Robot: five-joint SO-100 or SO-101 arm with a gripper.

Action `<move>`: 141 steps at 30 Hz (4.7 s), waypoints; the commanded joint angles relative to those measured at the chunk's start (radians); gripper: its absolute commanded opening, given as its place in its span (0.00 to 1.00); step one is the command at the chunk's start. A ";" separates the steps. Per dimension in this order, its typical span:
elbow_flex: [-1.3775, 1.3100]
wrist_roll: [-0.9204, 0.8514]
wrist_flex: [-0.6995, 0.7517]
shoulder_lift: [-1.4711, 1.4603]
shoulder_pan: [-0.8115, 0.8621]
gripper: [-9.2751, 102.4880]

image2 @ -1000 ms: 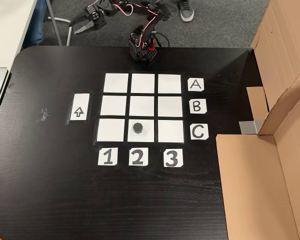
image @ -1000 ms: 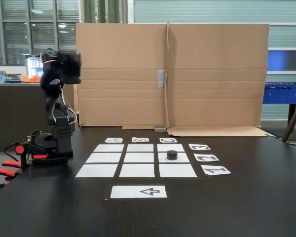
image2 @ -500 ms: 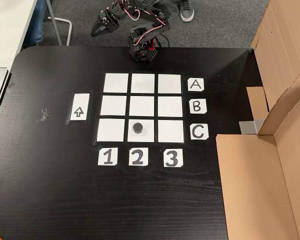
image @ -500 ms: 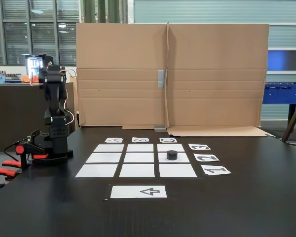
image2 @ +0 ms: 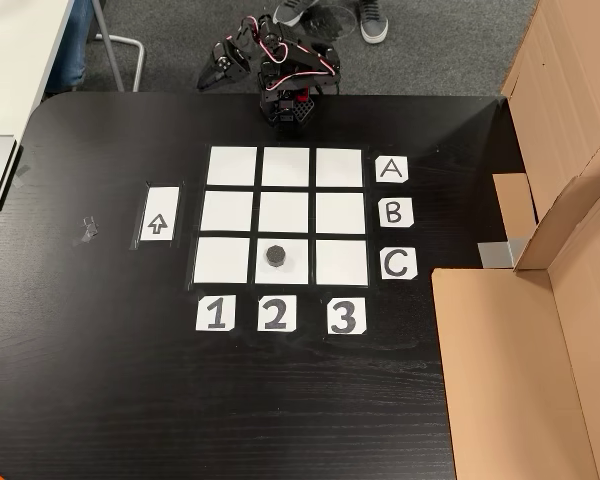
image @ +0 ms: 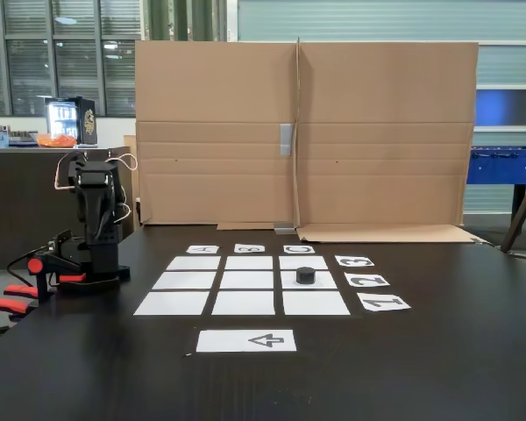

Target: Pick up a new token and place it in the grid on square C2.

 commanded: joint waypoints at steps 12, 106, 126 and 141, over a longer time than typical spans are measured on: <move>0.137 -0.015 -0.009 0.012 0.012 0.07; 0.186 -0.046 -0.009 0.011 0.018 0.07; 0.186 -0.046 -0.009 0.011 0.018 0.07; 0.186 -0.046 -0.009 0.011 0.018 0.07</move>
